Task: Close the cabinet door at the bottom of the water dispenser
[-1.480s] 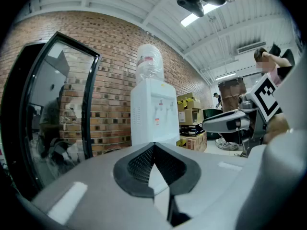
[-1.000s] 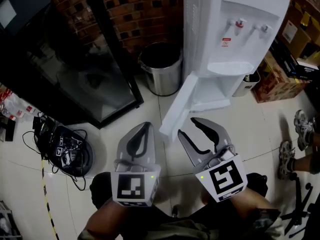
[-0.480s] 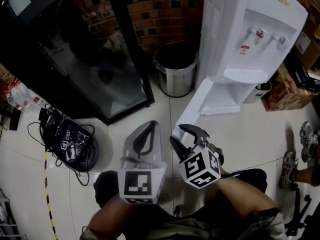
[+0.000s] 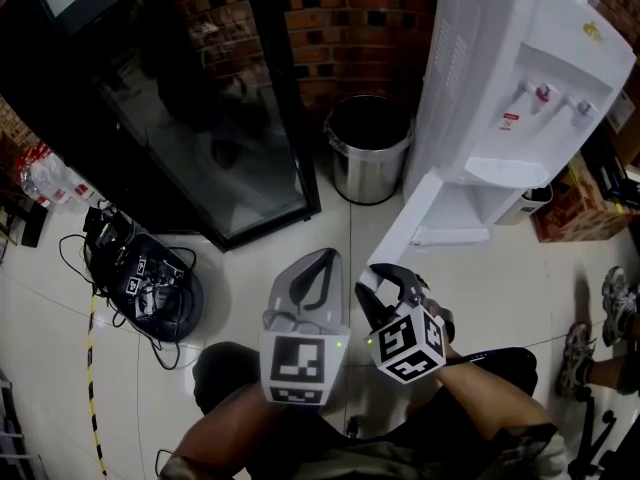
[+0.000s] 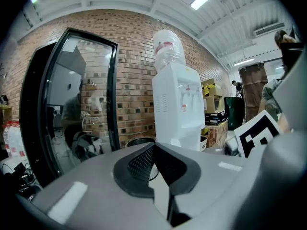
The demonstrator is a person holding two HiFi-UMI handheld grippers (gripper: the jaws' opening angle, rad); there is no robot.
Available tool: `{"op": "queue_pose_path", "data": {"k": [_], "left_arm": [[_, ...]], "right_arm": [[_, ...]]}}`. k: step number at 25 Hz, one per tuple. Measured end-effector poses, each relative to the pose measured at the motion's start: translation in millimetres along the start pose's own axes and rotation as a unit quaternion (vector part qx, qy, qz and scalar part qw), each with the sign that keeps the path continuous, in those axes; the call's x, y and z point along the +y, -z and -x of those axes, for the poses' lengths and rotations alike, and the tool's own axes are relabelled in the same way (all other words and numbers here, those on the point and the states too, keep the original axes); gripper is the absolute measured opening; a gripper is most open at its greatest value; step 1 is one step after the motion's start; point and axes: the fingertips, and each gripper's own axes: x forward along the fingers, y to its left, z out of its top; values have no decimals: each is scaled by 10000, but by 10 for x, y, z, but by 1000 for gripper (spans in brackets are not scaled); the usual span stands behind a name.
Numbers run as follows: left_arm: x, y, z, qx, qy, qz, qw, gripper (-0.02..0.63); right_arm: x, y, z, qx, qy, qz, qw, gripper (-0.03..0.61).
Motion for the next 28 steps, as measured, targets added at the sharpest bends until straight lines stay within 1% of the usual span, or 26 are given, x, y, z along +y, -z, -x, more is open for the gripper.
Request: {"op": "queue_pose_path", "data": {"k": [8,13,18,21,25,28], "left_arm": [[-253,-65,-141,-39,274,-74,9996,0],[-475,-147,-232,-120,459,-22,9989,0],[-778,-264,-297,-264,746,73,9968,0],[-995,-303,-339,-309,958,58,9949,1],[-1240,-282,-414,-270,1125,1,9933,0],[-1346,-247,-468,-208,1167,-34,9929,0]], "right_arm": [[-26,188,253,202,-134,-104,9997,138],[-102,419,513,421,-33,-259,9988,138],[-244,688,791,637,308,-520,9961,138],[-364,849,943,766,550,-733,9928,138],[-570,1068,1120,896,885,-978,9872,133],[-738,1215,1231,985,1088,-1281,9808,126]]}}
